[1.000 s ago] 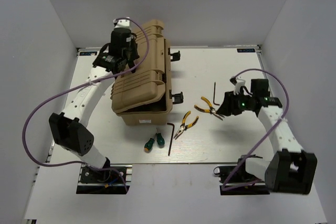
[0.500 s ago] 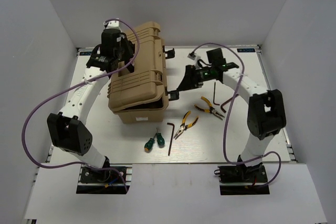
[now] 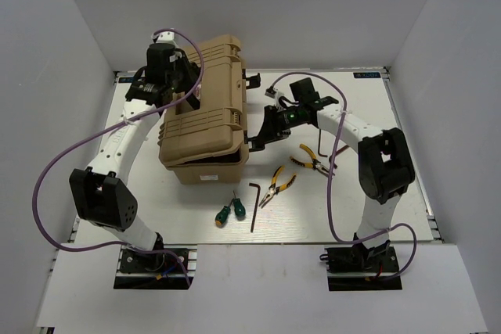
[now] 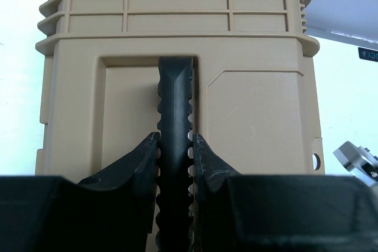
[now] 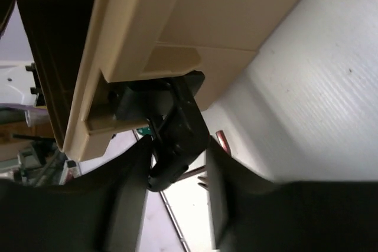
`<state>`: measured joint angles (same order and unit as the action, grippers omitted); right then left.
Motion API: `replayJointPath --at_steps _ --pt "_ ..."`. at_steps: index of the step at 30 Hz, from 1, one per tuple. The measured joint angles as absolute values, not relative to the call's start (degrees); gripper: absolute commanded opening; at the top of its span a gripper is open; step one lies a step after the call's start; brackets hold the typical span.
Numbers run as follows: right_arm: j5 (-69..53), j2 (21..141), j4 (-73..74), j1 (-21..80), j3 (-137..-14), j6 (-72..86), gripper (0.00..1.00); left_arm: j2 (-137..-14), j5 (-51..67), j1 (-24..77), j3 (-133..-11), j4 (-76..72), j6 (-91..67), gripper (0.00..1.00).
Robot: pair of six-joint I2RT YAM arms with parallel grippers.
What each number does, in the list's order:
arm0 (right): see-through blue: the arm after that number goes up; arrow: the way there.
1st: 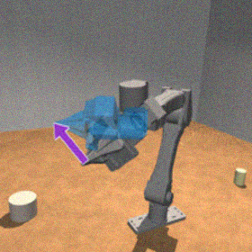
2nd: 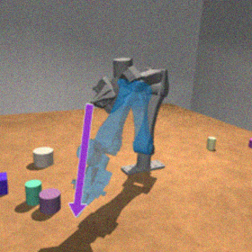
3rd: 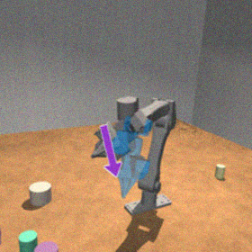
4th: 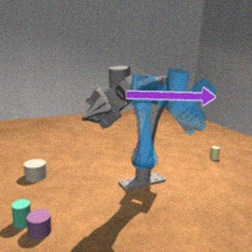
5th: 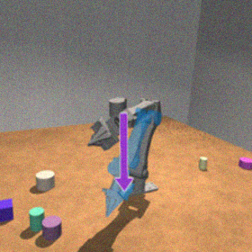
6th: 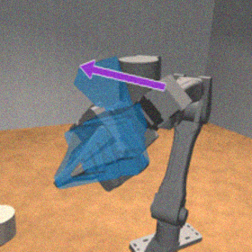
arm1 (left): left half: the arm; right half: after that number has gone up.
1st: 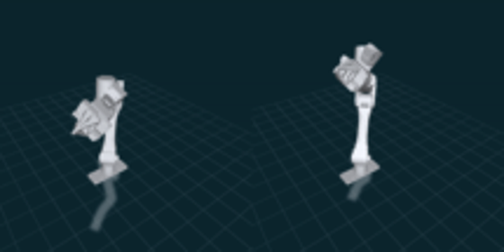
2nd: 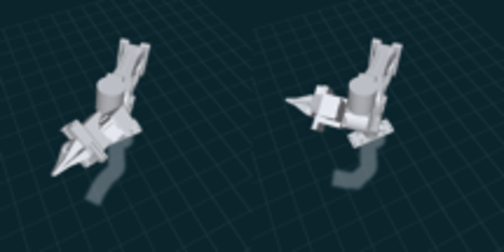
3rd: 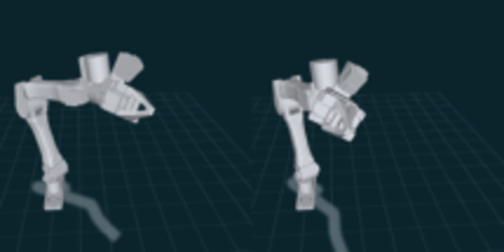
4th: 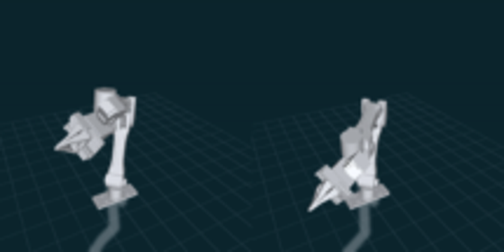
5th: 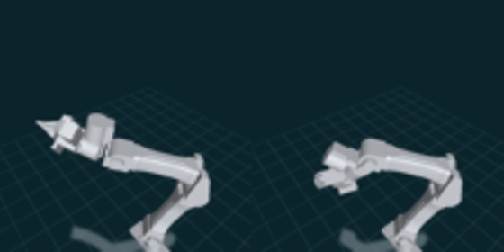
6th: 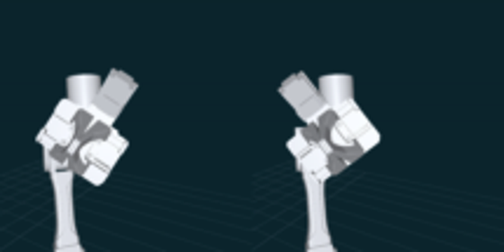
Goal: Sort the tools into containers
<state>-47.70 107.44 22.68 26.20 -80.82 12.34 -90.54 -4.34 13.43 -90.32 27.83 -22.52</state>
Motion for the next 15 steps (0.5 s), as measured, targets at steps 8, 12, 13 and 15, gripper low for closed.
replayJointPath --at_steps 8,12,13,15 --pt "-43.5 108.0 24.9 26.4 -82.2 22.6 0.0 -90.2 -4.4 12.3 -90.3 30.5 -23.2 0.0" --pt "-42.6 107.4 24.2 26.5 -82.1 21.5 0.0 -89.3 -4.5 11.4 -90.3 31.9 -23.4 0.0" --pt "-42.1 107.0 24.0 26.6 -81.9 21.0 0.0 -89.0 -4.5 11.1 -90.3 32.0 -23.4 0.0" --pt "-40.9 106.3 23.7 26.7 -81.6 20.4 0.0 -88.1 -4.3 10.3 -90.3 32.3 -23.4 0.0"
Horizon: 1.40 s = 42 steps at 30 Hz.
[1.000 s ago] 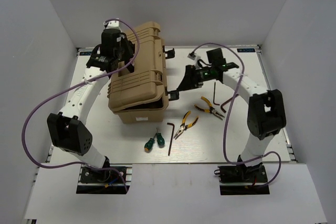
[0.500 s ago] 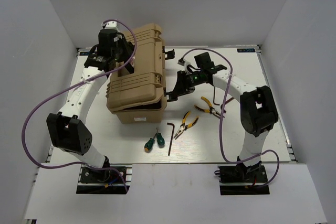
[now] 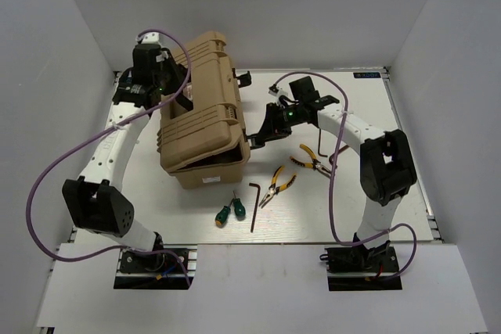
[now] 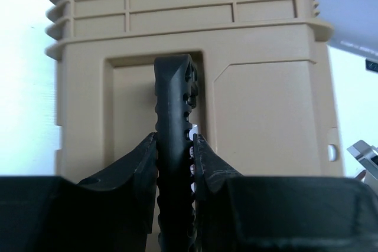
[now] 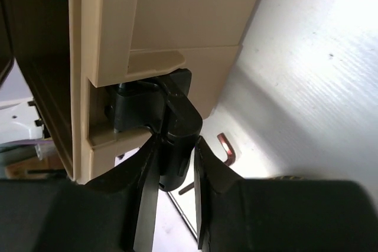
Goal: Sort the tools into containers
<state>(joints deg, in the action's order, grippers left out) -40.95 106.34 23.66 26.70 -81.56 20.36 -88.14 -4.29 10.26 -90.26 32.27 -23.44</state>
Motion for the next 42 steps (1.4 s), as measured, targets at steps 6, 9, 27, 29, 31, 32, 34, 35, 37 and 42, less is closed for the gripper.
replayJointPath --at_steps 6,9,27,29,31,32,34,35,37,42 --pt "-37.8 104.0 20.9 25.6 -78.9 20.4 0.0 -83.9 -1.1 4.9 -89.9 33.6 -25.1 0.0" --pt "-36.0 102.5 18.3 24.7 -76.8 20.4 0.0 -82.5 0.1 2.3 -89.9 34.3 -26.0 0.0" --pt "-36.4 97.8 12.1 15.1 -69.4 20.6 0.0 -71.8 4.2 -8.1 -77.0 32.4 -29.2 0.5" --pt "-36.9 97.4 11.7 14.7 -68.7 20.6 0.0 -71.7 4.6 -8.8 -76.6 32.2 -28.6 0.6" --pt "-37.3 97.2 11.6 14.2 -68.3 20.6 0.0 -71.7 4.9 -9.7 -76.3 32.1 -28.2 0.75" --pt "-37.4 97.0 11.5 14.0 -68.0 20.6 0.0 -71.7 5.1 -10.2 -76.3 32.1 -28.4 0.79" --pt "-37.9 96.7 11.4 13.3 -67.6 20.6 0.0 -71.4 4.7 -10.9 -76.2 32.1 -28.7 0.85" --pt "-37.9 96.7 11.5 13.0 -67.6 20.5 0.0 -71.2 4.1 -11.4 -76.2 31.8 -28.8 0.88" --pt "-37.9 96.5 11.8 12.0 -67.5 20.2 0.0 -70.1 1.9 -12.8 -76.2 31.6 -28.7 0.9" --pt "-40.2 96.4 13.2 9.9 -67.8 17.5 0.36 -65.7 -1.1 -14.3 -76.2 31.9 -29.6 0.97"
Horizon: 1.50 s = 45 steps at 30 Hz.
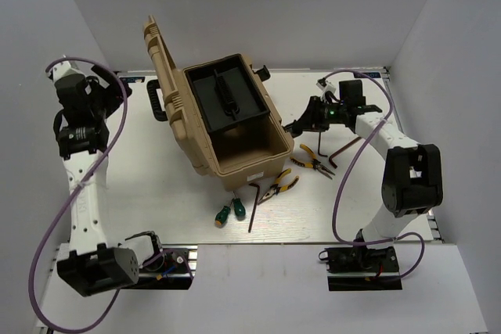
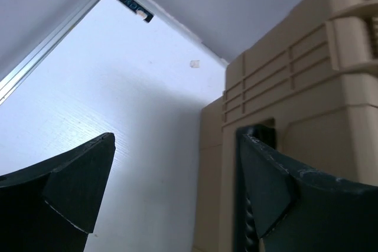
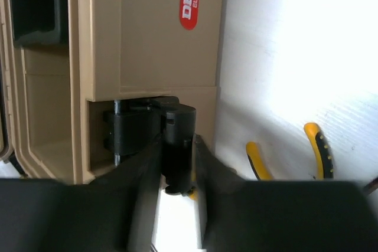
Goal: Sort the tools into containers
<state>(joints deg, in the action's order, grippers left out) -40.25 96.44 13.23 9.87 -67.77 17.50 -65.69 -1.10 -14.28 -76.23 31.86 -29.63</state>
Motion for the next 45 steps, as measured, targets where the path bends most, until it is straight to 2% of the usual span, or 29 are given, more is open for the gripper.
replayJointPath --at_steps 3,4,5,9,12,15,17,18,19,20,22,23,26,27,28,35,39,45 --pt "-42.7 96.4 16.3 9.4 -68.5 15.0 0.57 -61.5 -1.0 -14.3 -75.8 31.9 -30.0 0.97" --pt "-43.6 96.4 17.5 9.3 -68.7 14.2 0.7 -59.9 -0.8 -14.2 -75.3 31.9 -30.2 0.97" --pt "-44.3 96.5 19.0 9.2 -69.1 13.5 0.74 -58.0 -0.3 -14.1 -74.6 31.8 -30.4 0.97" --pt "-45.5 96.2 25.3 9.0 -71.8 8.1 0.76 -51.8 1.9 -13.6 -69.9 32.0 -30.9 0.98" --pt "-41.6 92.8 28.5 9.0 -71.6 3.0 0.76 -48.6 3.6 -13.4 -65.5 33.0 -30.6 0.9" --pt "-36.9 85.0 30.1 9.0 -70.4 -3.1 0.62 -46.3 6.8 -13.0 -60.7 33.3 -29.5 0.48" --pt "-36.6 79.7 30.3 9.0 -70.4 -8.1 0.52 -44.9 8.9 -12.9 -57.5 33.4 -28.9 0.14" --pt "-37.6 77.2 30.5 9.2 -70.5 -11.6 0.49 -44.2 9.8 -12.9 -55.8 33.5 -28.6 0.13" --pt "-39.0 75.0 30.8 9.5 -70.6 -15.6 0.42 -43.5 10.5 -12.9 -54.3 33.4 -28.1 0.13" --pt "-40.9 73.2 31.2 9.9 -70.5 -20.6 0.34 -42.9 11.2 -12.9 -53.0 33.6 -27.6 0.2" --pt "-44.8 70.8 32.3 11.3 -70.3 -29.3 0.34 -41.6 12.3 -12.9 -51.3 34.3 -26.8 0.39" --pt "-46.6 70.2 33.8 12.5 -70.3 -34.3 0.36 -40.9 12.8 -12.9 -50.8 34.6 -26.6 0.55" --pt "-51.0 72.3 39.0 16.4 -71.6 -46.2 0.58 -39.0 14.4 -12.9 -49.0 35.0 -26.1 0.65" --pt "-51.6 73.7 39.9 18.0 -72.0 -49.6 0.67 -38.5 14.9 -12.9 -48.3 35.3 -26.0 0.66" --pt "-51.7 75.2 40.8 19.4 -72.2 -52.6 0.7 -38.0 15.4 -12.9 -47.8 35.7 -25.9 0.66" --pt "-44.3 83.6 42.8 30.2 -73.8 -62.7 0.72 -34.8 17.4 -12.9 -42.5 37.1 -25.5 0.68" --pt "-38.8 85.4 42.8 34.7 -74.0 -64.9 0.65 -33.6 17.6 -12.9 -41.3 38.3 -25.3 0.68" --pt "-30.2 88.1 41.5 40.0 -74.0 -65.2 0.39 -33.2 15.0 -12.5 -42.5 42.1 -25.2 0.68"
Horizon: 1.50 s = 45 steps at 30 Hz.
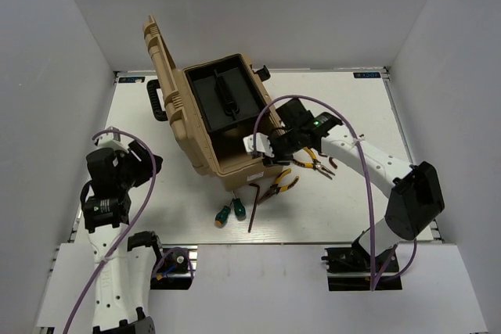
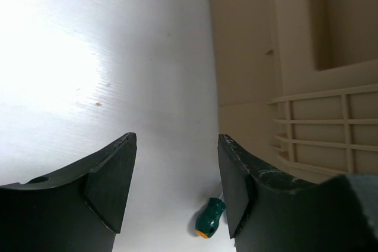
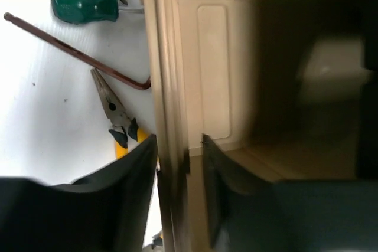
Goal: Sort the tools into containers
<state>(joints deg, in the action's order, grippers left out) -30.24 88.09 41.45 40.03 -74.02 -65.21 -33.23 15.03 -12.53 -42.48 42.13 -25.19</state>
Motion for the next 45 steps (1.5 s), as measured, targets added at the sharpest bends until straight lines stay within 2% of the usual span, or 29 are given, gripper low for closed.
replayJointPath --at_steps 4,5,7,17,24,33,37,38,39,40,44,45 --pt "-26.9 90.3 41.4 42.3 -74.0 -64.2 0.24 -33.0 9.9 -12.0 -45.1 46.4 -26.0 0.65" --pt "-26.2 90.7 41.5 42.6 -74.4 -63.7 0.1 -32.7 8.7 -11.9 -45.5 47.2 -26.5 0.64" --pt "-24.9 91.3 42.4 43.2 -75.3 -63.1 0.0 -31.9 6.7 -11.8 -45.6 48.6 -27.1 0.64" --pt "-20.2 101.3 47.8 48.6 -88.6 -51.0 0.0 -30.5 5.1 -11.3 -44.6 51.5 -29.3 0.62" --pt "-16.7 107.5 43.8 51.4 -95.6 -41.2 0.0 -30.1 5.1 -11.1 -44.5 52.4 -29.5 0.62" --pt "-13.8 111.3 40.0 52.9 -99.7 -32.5 0.0 -30.2 4.6 -11.1 -45.4 54.4 -30.1 0.51" --pt "-13.5 111.8 39.1 53.0 -100.1 -30.8 0.0 -30.2 4.3 -11.1 -46.5 55.4 -30.1 0.51" --pt "-13.6 111.8 39.0 53.0 -100.1 -30.5 0.09 -30.3 4.4 -11.1 -46.6 55.4 -30.1 0.51" --pt "-13.6 111.9 39.0 53.0 -100.1 -30.3 0.29 -30.3 4.6 -11.1 -46.6 55.4 -30.1 0.51" --pt "-13.6 111.9 39.0 53.0 -100.2 -30.3 0.59 -30.3 5.3 -11.1 -46.6 55.5 -30.1 0.55" --pt "-14.4 111.9 39.9 52.4 -101.3 -26.3 0.78 -31.0 9.5 -11.1 -46.6 55.2 -29.0 0.66" --pt "-14.9 111.9 40.0 52.1 -101.6 -25.6 0.78 -31.2 10.9 -11.1 -46.6 55.0 -28.4 0.67"
